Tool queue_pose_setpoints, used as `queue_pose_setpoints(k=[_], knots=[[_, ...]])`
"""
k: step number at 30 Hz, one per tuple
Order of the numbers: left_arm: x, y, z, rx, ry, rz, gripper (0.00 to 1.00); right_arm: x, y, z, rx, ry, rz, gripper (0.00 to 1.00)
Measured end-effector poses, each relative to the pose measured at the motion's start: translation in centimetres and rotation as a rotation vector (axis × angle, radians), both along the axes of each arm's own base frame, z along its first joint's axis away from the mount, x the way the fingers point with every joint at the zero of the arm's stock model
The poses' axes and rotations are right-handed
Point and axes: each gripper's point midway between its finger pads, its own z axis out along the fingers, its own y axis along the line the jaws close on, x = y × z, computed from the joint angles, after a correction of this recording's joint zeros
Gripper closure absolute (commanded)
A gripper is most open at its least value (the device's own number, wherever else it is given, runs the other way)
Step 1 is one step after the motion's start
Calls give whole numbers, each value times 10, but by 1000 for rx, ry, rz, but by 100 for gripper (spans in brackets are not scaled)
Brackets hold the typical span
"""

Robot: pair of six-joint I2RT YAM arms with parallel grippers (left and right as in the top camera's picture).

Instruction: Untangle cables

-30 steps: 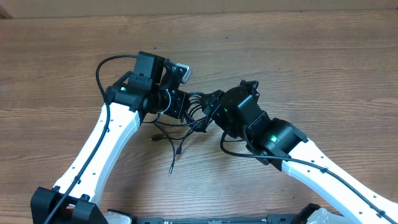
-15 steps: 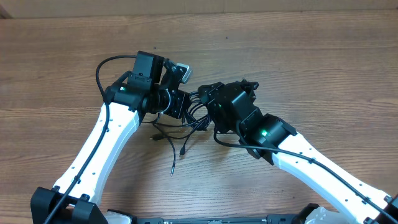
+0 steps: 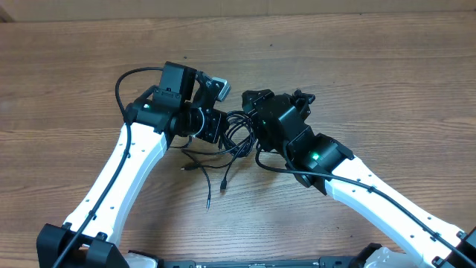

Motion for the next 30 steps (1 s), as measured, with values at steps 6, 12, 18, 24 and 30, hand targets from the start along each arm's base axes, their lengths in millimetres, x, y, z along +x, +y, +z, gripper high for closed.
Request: queue_pose_setpoints(k=[6,12,18,24,30], knots=[[0,0,0,-1,0,0,96,4,0,4,86,19,-74,13],[0,-2,1,-11,-1,-5,96,10,6,13,222,34,-150,3],[0,-2,2,-14,0,-6,96,13,6,10,289,71,-207,0],[-1,-2,1,-13,-1,-11,96,21,10,-12,282,101,-242,15],[-10,-7,3,-33,-4,-90,96,35,8,0,255,-4,-241,30]])
